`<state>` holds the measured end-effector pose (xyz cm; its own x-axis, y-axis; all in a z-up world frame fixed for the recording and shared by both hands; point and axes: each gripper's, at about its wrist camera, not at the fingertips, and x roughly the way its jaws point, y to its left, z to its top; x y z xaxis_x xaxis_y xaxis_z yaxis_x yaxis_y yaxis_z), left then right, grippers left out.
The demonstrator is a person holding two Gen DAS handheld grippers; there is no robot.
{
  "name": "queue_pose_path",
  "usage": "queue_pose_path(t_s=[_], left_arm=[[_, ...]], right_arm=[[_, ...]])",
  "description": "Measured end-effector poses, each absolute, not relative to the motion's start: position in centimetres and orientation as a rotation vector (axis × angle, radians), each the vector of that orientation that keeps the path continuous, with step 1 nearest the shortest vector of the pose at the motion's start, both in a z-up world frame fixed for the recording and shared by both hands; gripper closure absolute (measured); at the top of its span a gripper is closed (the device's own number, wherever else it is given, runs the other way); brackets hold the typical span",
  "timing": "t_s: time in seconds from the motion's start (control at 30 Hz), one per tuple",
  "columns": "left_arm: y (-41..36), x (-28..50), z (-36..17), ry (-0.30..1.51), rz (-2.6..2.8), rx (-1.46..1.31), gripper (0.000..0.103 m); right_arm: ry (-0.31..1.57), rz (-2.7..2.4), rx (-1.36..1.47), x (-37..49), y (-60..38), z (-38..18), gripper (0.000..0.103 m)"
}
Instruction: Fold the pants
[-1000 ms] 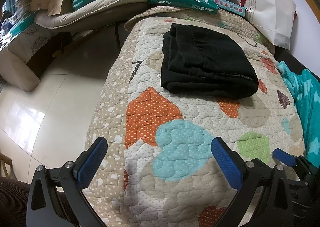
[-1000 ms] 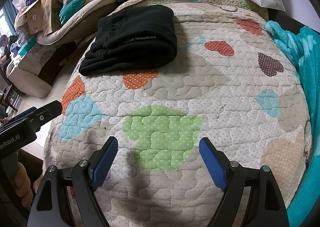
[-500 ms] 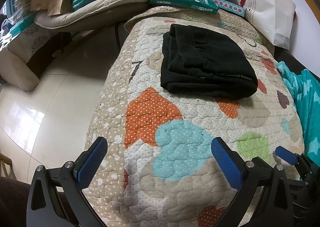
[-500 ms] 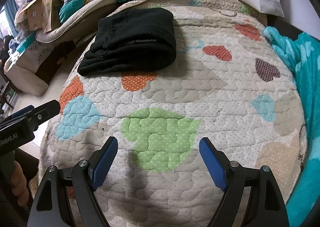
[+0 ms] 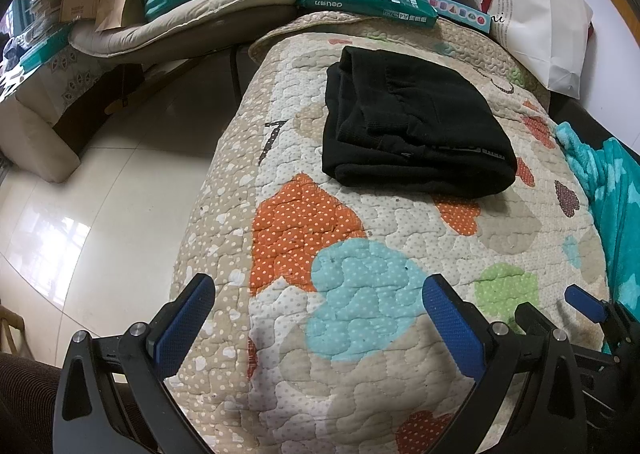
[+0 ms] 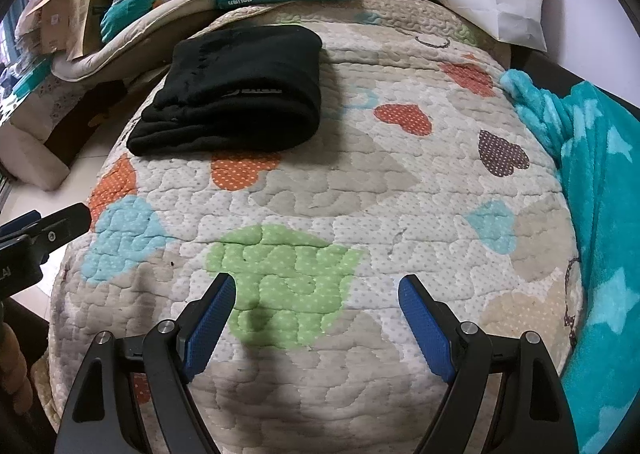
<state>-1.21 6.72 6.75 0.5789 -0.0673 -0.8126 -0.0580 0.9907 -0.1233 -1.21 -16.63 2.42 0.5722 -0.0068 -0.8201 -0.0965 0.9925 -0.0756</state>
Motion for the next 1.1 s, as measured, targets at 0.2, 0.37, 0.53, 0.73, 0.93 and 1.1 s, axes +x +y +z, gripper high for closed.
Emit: queue_pose_path(t_s=[0.2, 0.37, 0.53, 0.73, 0.93, 1.1], left_arm=[[6.74, -1.19, 6.75, 0.954, -0.005, -0.143, 0.000], [6.77, -1.18, 6.76, 0.954, -0.006, -0.142, 0.000], [6.77, -1.17, 6.79, 0.954, -0.006, -0.142, 0.000], [6.75, -1.25, 6.66, 0.956, -0.008, -0.144, 0.000], [6.80, -1.25, 6.62, 0.957, -0.008, -0.144, 0.000], [6.79, -1.36, 6.54, 0.959, -0.009, -0.145, 0.000]], right_arm=[[0.962, 0.057, -0.122, -1.20, -16.50, 2.32, 0.015], [0.963, 0.056, -0.121, -1.22, -16.43, 2.26, 0.015], [0.963, 0.056, -0.124, -1.22, -16.42, 2.25, 0.015], [0.967, 0.057, -0.127, -1.27, -16.36, 2.12, 0.015], [0.966, 0.057, -0.129, -1.28, -16.35, 2.06, 0.015], [0.967, 0.056, -0.129, -1.29, -16.32, 2.08, 0.015]])
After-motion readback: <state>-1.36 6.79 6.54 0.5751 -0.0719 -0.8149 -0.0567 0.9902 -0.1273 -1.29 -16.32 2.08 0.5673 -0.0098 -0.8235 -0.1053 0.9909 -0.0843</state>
